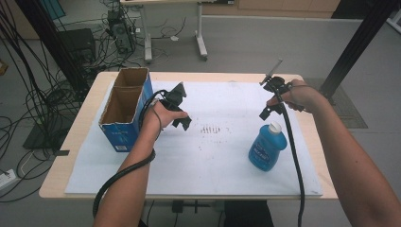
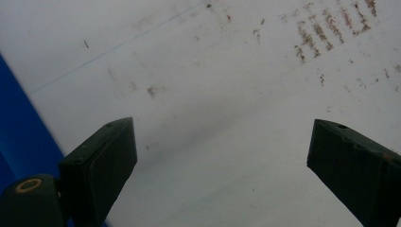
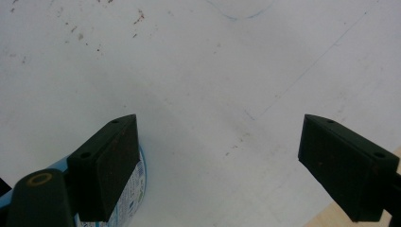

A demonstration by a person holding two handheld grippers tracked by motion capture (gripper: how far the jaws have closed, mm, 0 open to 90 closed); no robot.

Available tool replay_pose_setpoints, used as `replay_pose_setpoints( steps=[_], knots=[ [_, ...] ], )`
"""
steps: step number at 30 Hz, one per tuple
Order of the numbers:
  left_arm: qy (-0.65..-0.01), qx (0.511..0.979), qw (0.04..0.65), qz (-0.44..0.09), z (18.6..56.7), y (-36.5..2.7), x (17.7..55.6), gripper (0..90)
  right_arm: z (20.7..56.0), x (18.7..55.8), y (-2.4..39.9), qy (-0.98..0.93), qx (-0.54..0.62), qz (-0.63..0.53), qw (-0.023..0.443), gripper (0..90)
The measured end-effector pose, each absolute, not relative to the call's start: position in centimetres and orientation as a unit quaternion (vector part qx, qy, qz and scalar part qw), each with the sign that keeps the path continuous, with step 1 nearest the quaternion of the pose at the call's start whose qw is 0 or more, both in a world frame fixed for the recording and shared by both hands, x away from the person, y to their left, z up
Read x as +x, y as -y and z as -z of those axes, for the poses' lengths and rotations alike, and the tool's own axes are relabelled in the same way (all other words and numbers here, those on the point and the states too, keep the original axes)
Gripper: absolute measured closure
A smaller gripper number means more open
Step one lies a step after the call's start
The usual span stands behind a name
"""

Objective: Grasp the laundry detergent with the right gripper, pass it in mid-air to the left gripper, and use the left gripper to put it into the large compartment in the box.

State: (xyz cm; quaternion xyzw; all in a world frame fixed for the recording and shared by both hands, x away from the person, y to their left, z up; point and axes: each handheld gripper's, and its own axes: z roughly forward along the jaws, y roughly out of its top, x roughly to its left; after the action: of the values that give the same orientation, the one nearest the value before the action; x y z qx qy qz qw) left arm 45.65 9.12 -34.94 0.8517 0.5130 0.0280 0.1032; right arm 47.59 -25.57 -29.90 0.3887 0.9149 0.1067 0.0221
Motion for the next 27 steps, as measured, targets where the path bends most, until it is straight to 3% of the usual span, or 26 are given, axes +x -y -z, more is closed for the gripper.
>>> replay_pose_setpoints(
  steps=[27],
  knots=[
    [-0.522,0.845,0.113,-0.012,34.8,-9.7,44.6,9.6,30.0,46.7,29.2,-0.902,0.415,-0.113,0.028,13.5]
  ],
)
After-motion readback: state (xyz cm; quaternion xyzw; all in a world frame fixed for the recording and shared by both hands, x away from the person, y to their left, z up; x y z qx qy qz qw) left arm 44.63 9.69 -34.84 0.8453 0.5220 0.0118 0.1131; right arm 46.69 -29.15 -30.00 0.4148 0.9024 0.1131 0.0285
